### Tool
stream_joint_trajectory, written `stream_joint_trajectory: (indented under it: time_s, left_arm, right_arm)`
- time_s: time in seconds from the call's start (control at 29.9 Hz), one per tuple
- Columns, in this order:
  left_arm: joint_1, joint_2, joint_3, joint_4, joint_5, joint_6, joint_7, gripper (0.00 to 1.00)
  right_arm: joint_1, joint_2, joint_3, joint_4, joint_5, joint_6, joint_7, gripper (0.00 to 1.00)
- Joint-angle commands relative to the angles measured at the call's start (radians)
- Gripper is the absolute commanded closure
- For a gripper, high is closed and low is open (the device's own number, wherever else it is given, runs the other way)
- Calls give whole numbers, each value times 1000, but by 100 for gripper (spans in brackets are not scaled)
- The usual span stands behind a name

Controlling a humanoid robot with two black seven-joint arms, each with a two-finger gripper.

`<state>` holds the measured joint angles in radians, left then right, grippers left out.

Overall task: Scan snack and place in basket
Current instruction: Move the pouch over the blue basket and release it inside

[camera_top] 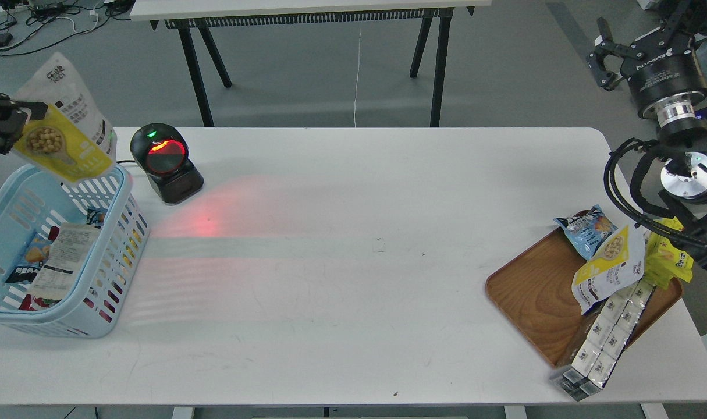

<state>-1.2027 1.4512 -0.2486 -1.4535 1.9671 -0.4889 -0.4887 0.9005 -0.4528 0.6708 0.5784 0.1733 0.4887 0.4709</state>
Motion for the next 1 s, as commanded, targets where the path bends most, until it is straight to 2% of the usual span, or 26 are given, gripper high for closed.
stream_joint_trajectory:
  time_s: [0.0, 0.33, 0.7, 0.74, 0.87, 0.97]
  left_arm:
    - [3, 40, 23, 5, -10, 0, 0, 100]
    - [3, 43, 136, 7, -37, 0, 0, 99]
    - [5, 24, 157, 8, -50, 0, 0, 93]
    - [5, 23, 157, 8, -50, 0, 0, 89]
    - [3, 6, 155, 8, -53, 0, 0, 65]
    - [0, -6, 143, 8, -123, 0, 0, 31]
  right_arm:
    - [0, 0, 0, 0, 0, 0, 0, 1]
    - [0, 0, -2, -12, 0, 0, 0, 1]
    - [2, -1, -3, -12, 0, 0, 0, 1]
    - [2, -1, -3, -12, 0, 0, 0, 1]
    - [2, -4, -3, -12, 0, 0, 0, 1]
    - [2, -4, -2, -12, 0, 0, 0, 1]
